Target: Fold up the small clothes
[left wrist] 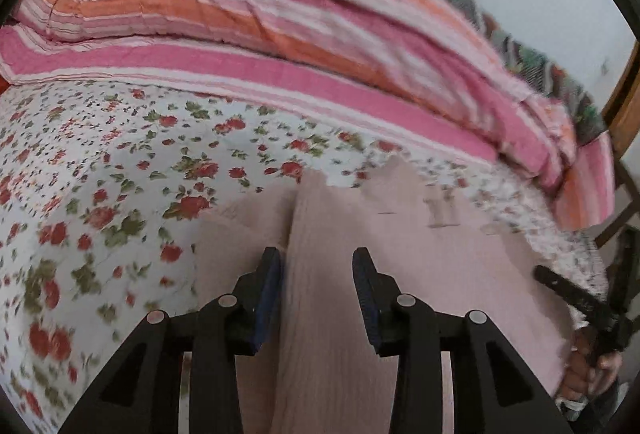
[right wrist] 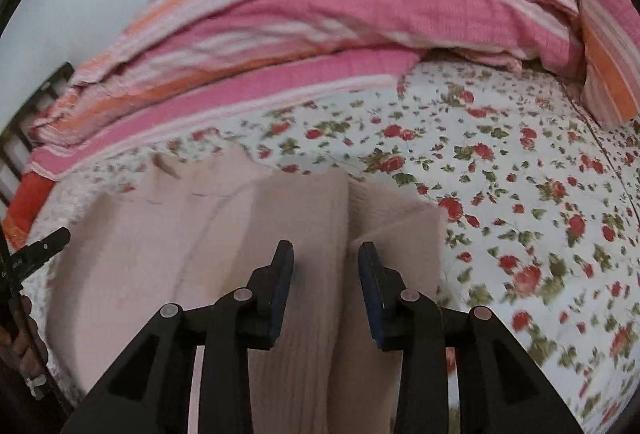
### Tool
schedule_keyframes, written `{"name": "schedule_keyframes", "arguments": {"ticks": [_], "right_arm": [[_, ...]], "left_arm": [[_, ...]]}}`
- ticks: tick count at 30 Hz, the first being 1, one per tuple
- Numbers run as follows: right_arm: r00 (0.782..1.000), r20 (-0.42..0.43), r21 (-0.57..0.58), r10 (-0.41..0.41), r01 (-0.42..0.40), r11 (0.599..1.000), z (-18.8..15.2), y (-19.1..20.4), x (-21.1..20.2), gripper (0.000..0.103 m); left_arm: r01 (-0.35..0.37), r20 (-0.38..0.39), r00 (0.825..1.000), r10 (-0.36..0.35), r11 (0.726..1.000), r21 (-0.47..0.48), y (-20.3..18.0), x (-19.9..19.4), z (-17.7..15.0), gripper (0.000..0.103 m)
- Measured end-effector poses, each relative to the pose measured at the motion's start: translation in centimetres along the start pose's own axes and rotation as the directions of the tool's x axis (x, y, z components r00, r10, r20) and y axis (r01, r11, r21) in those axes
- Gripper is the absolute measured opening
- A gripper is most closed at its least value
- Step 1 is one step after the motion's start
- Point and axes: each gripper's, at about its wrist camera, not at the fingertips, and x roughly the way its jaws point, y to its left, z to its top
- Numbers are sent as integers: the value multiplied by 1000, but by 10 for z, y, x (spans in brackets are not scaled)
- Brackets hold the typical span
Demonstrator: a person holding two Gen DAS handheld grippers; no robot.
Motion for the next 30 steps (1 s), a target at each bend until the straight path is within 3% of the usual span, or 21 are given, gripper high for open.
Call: {"name": "schedule_keyframes", "arguments": {"ticks": [2,3,4,6,10,12,15,17,20,22,24,27,30], "right_arm": [[1000,-18,-14,-18,18,1000,1,1,10,28],[1000,-18,-24,-17,17,1000,1,2,13,14],[1000,-19,-41,-12,11,999,1,5,15,7],[1000,-1,-87,1,-1,996,1,11,14,6],[987,149,-99,66,-52,994,3,7,-14,5],[993,108,-71,44,-36,997,5,3,-4,5],[1000,-7,-73,-18,17,997,2,4,25,5],[999,-8,-78,-34,33,996,3,6,22,8],[997,32,-52,-68,69,996,7,14,0,18],[996,81,-76,-33,39,996,7,35,-19,31],[995,96,-127,2,10,992,5,63,-26,36],[996,75,-173,49,-36,984,-3,102,-17,36],[999,17,-215,42,-38,976,-16,137,7,36]], "left_arm": [[-6,0,1000,6,1000,-3,1,8,0,34],[-6,9,1000,6,1000,-3,2,10,-1,18],[-12,17,1000,12,1000,-2,2,10,-2,8],[9,58,998,-7,999,-31,9,4,-3,7],[9,111,994,3,994,-107,28,-7,-4,7],[12,93,996,0,992,-130,32,-3,-8,7],[-15,93,995,26,994,-112,29,1,-10,10],[-15,103,994,24,995,-94,27,-1,-11,11],[11,119,993,-1,997,-81,23,-5,-12,22],[15,145,989,-4,998,-69,21,-12,-12,33],[9,173,985,2,998,-65,21,-20,-13,38],[3,184,983,12,997,-82,27,-29,-16,42],[17,163,987,1,994,-108,37,-33,-22,48]]}}
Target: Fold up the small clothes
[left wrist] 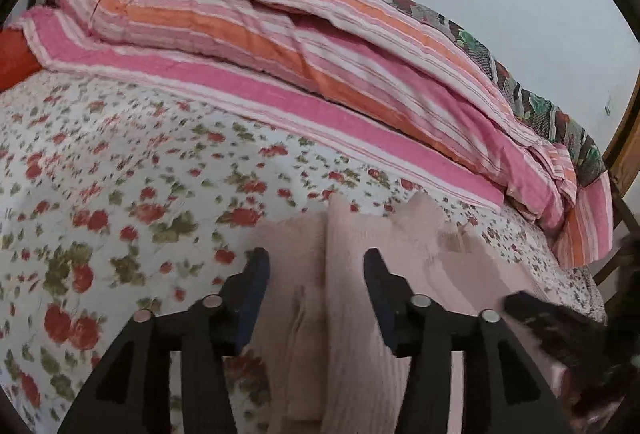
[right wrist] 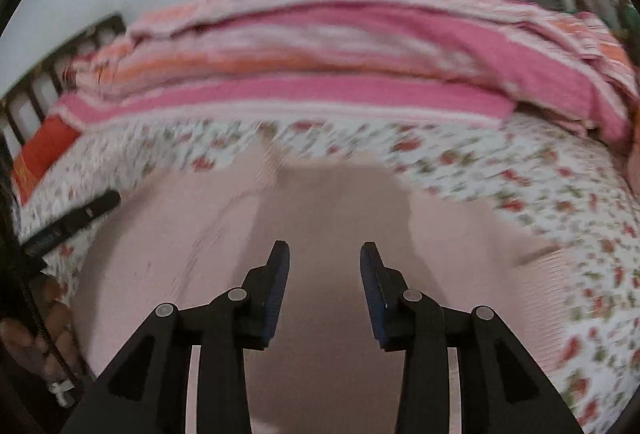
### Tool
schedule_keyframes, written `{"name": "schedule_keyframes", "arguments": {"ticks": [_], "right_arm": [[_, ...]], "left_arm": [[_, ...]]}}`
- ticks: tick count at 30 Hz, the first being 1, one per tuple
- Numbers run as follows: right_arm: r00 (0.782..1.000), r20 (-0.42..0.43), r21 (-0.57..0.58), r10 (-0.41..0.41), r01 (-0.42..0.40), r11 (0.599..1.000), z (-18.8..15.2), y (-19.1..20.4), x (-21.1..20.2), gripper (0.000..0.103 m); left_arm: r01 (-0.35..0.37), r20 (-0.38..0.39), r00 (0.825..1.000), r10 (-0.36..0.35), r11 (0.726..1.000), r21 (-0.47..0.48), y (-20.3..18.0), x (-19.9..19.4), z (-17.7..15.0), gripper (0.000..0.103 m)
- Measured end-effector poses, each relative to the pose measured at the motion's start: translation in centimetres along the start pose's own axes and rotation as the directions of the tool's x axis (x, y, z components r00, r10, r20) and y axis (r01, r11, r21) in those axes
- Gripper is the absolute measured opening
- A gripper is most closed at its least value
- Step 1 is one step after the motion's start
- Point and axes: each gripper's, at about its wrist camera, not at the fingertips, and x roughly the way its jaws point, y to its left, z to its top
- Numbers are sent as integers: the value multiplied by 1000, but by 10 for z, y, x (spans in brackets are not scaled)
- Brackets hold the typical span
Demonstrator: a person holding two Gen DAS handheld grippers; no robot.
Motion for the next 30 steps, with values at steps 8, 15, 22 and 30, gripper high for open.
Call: {"name": "schedule_keyframes", "arguments": {"ticks": [8,15,22,30], "right_arm": [[990,-103,14,-96,98,995,11,15,54,36],[977,-147,23,-151,156,987,32,14,77,36],[979,-147,19,-143,147,989,33,14,77,36],[987,-117,-7,-108,108,994,3,24,28,34]], "left_arm": [[24,-38,999,-26,999,-35,18,-9,-11,50],[54,-69,996,-62,992,-111,41,-18,-18,50],[68,-54,996,-75,991,-116,49,-35,-35,50],[158,-59,985,-164,983,-98,43,-72,-68,56]]}}
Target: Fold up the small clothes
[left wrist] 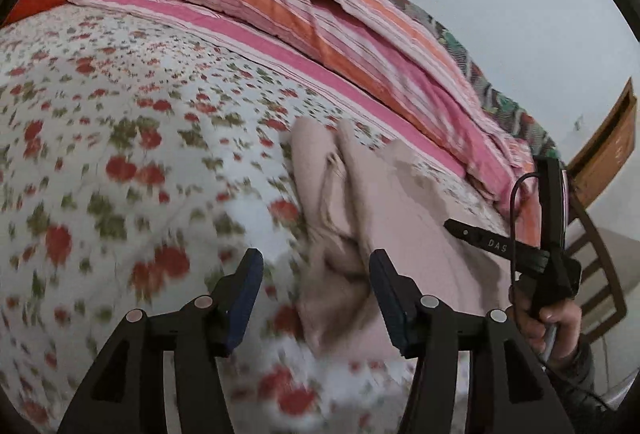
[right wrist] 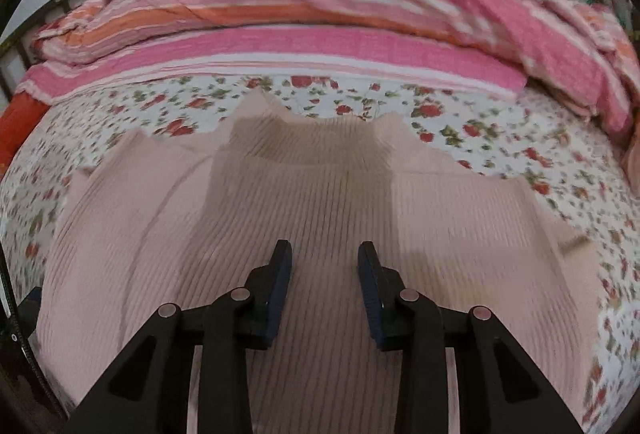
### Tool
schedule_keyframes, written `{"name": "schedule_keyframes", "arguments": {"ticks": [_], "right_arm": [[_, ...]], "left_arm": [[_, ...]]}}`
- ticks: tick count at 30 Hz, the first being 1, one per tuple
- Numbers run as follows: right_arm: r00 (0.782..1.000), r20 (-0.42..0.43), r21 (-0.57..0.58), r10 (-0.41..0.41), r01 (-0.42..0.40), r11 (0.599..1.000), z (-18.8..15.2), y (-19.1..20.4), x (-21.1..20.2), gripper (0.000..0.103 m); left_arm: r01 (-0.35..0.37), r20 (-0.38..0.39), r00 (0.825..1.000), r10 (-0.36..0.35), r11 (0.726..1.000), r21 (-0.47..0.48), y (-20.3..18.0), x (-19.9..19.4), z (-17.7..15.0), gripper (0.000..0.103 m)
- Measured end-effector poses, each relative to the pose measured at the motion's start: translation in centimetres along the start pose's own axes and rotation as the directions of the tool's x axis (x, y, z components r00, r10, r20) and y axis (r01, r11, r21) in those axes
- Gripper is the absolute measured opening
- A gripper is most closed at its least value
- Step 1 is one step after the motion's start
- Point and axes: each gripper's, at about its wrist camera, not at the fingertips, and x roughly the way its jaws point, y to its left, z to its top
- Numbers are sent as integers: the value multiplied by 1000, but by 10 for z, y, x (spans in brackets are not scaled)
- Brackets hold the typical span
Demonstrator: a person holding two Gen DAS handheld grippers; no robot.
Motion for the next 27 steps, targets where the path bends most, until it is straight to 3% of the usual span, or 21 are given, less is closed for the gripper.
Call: {"name": "schedule_keyframes", "arguments": {"ticks": [4,8,13,22,27], "right_arm": [[999,22,-34,42,-41,999,-24,6,-26,34],[998,59,-68,32,-28,997,-52,12,-42,34],[995,93,-73,39,-32,997,-77,11,-59,34],[994,86,-113,70,-60,992,-128,6,-74,33],[977,103,-98,185,-175,980,-138,-8,-93,33]], "left_arm": [[13,-24,1000,-13,1000,-4,-4,-17,-14,58],[9,-84,996,-10,1000,-8,-8,-24,-32,58],[5,-139,990,-16,997,-78,-10,-19,-44,58],[99,-106,987,-117,981,-165,-11,5,-48,58],[116,-50,991,-127,977,-179,-13,22,-38,58]]}}
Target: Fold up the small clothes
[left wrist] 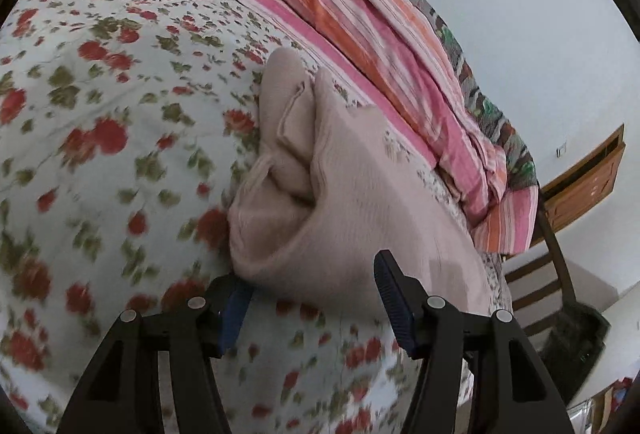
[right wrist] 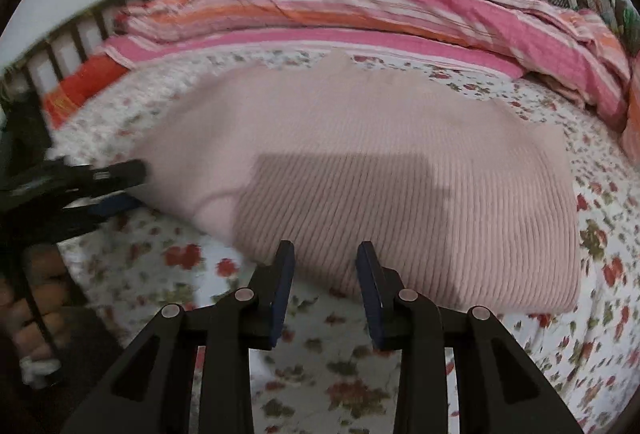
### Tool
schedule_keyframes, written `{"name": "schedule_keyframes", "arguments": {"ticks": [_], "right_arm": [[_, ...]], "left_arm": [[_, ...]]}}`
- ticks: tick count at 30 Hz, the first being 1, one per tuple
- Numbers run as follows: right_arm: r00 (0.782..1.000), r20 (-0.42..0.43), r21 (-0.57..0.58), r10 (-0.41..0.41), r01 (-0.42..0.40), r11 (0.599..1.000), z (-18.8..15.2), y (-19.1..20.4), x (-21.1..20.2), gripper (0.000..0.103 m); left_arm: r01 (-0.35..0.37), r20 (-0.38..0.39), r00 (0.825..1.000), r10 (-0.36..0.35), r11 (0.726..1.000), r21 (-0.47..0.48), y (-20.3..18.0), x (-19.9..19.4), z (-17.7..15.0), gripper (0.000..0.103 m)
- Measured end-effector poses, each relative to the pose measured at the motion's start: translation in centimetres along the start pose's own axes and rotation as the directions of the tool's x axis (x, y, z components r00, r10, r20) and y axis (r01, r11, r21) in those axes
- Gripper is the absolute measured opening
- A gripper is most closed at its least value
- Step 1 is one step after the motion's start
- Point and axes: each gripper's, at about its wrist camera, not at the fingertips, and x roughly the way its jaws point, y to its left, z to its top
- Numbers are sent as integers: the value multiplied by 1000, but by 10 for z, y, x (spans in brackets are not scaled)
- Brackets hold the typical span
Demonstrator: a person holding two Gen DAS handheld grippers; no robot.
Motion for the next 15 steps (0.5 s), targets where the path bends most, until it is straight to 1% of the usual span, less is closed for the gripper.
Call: {"name": "schedule_keyframes", "arguments": {"ticks": [2,3,5,7,8,10,12,13,15], "right_arm": [[999,26,36,41,-42,998,0,-11,-12,33],[998,38,51,48,-50,997,0,-16,-16,33],[996,67,83,55,-61,995,2,-29,-26,33],[995,83,117,58,-68,991,3,-42,-32,33],[994,88,140,62,-74,987,4,-50,-35,33],[994,92,170,66,-82,982,3,-62,-37,33],[993,99,187,58,-75,979,2,-71,-39,33],[993,101,193,54,-73,978,0,-74,-40,33],[993,102,207,56,-77,975,-3,-82,-40,33]], "left_arm": [[17,23,1000,-16,1000,-22,0,5,6,57],[23,37,999,-22,999,-29,-1,8,9,57],[8,39,999,-6,999,-48,-3,15,15,60],[-1,63,998,4,999,-54,-6,19,17,60],[-4,85,996,8,999,-47,-9,19,18,60],[-26,89,996,29,999,-33,-12,20,18,60],[-27,110,993,31,999,-32,-15,16,16,59],[-17,130,991,19,1000,-17,-17,11,15,54],[-19,175,984,18,1000,3,-24,0,12,53]]}}
